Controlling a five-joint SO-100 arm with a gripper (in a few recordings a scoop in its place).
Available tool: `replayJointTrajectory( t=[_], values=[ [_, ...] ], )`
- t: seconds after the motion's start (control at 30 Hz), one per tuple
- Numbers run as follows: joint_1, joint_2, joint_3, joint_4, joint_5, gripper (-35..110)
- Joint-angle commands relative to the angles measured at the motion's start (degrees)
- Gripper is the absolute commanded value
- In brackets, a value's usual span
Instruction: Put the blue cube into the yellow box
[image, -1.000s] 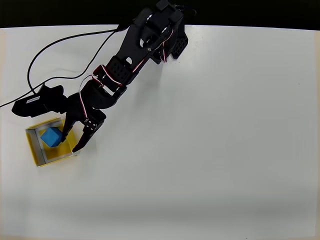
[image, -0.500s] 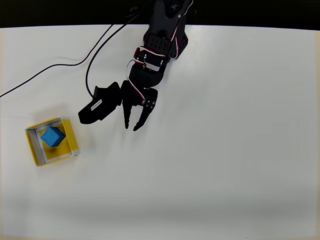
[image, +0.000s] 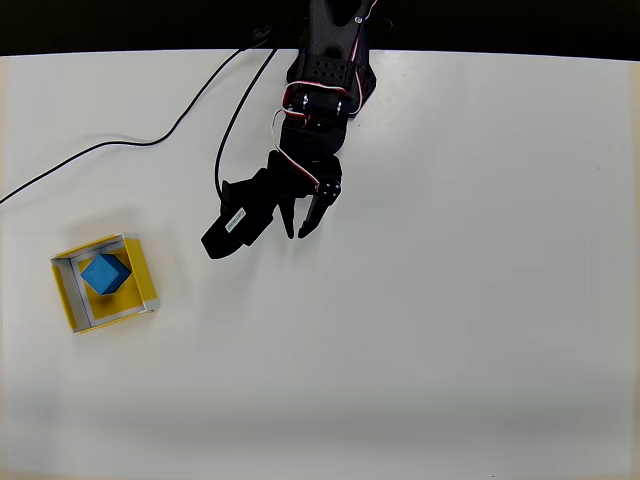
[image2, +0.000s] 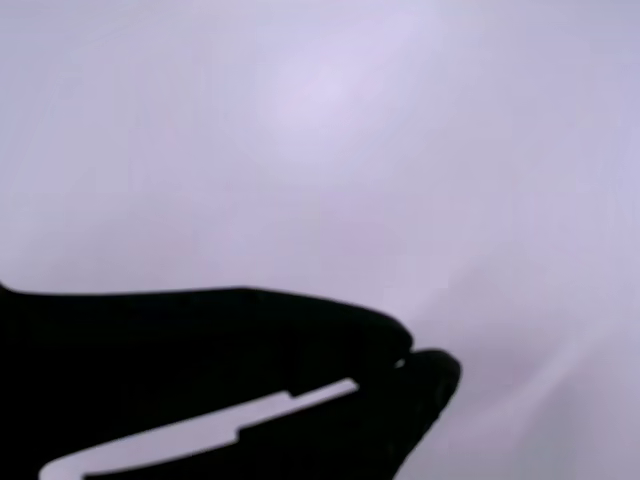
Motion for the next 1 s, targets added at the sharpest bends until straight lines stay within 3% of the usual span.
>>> replayJointTrajectory(
  t=[0.0,0.33,0.97],
  values=[
    [-1.8,2.8,1.5,10.0,0.9,0],
    [-11.5,3.4,1.6,24.6,9.3,3],
    [-7.9,3.4,1.6,24.3,11.9,4]
  ],
)
